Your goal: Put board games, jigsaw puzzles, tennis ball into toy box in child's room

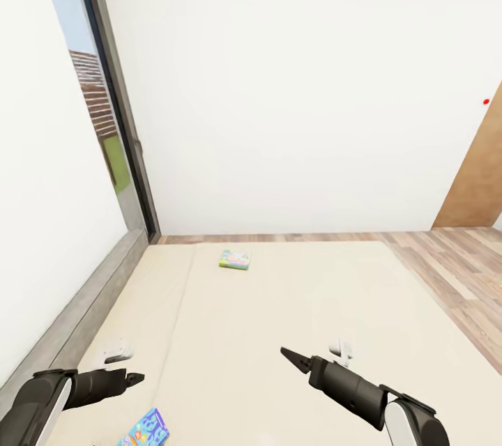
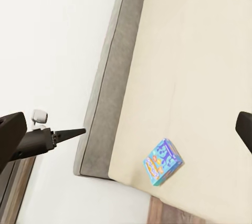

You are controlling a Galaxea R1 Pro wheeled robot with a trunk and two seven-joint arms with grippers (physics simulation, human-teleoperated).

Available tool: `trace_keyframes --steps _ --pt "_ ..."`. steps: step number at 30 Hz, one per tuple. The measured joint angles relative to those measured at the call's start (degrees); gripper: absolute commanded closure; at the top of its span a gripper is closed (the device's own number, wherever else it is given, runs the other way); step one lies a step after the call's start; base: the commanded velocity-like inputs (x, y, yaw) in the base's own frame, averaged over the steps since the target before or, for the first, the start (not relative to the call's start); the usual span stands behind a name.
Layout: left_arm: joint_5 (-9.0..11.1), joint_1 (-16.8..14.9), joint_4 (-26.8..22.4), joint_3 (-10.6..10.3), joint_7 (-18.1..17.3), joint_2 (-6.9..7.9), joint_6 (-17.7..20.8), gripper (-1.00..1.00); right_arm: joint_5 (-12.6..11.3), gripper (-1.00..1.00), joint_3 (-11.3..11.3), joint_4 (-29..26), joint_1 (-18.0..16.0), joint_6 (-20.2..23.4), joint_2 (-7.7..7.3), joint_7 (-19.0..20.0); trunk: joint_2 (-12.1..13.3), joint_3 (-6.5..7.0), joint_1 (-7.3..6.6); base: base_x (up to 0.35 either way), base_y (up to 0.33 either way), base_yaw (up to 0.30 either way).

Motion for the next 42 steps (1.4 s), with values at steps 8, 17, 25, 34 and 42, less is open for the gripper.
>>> trace_keyframes --steps 8,17,25,34,42 --pt "0.1 0.0 0.0 0.0 0.0 -0.03 0.0 -1.0 0.0 -1.0 -0.1 0.0 0.0 0.0 -0.1 0.0 0.0 -0.74 0.0 0.0 0.0 0.0" --pt "0.1 0.0 0.0 0.0 -0.1 0.09 0.0 -1.0 0.0 -1.0 -0.1 0.0 0.0 0.0 -0.06 0.0 0.0 -1.58 0.0 0.0 0.0 0.0" --pt "0.1 0.0 0.0 0.0 -0.1 0.16 0.0 -1.0 0.0 -1.0 -0.1 0.0 0.0 0.0 -0.11 0.0 0.0 -2.32 0.0 0.0 0.0 0.0" --pt "0.1 0.0 0.0 0.0 -0.1 0.17 0.0 -1.0 0.0 -1.0 -0.1 0.0 0.0 0.0 -0.03 0.0 0.0 -3.16 0.0 0.0 0.0 0.0" --pt "0.1 0.0 0.0 0.0 -0.1 0.06 0.0 -1.0 0.0 -1.0 -0.1 0.0 0.0 -0.1 -0.07 0.0 0.0 -3.9 0.0 0.0 0.0 0.0"
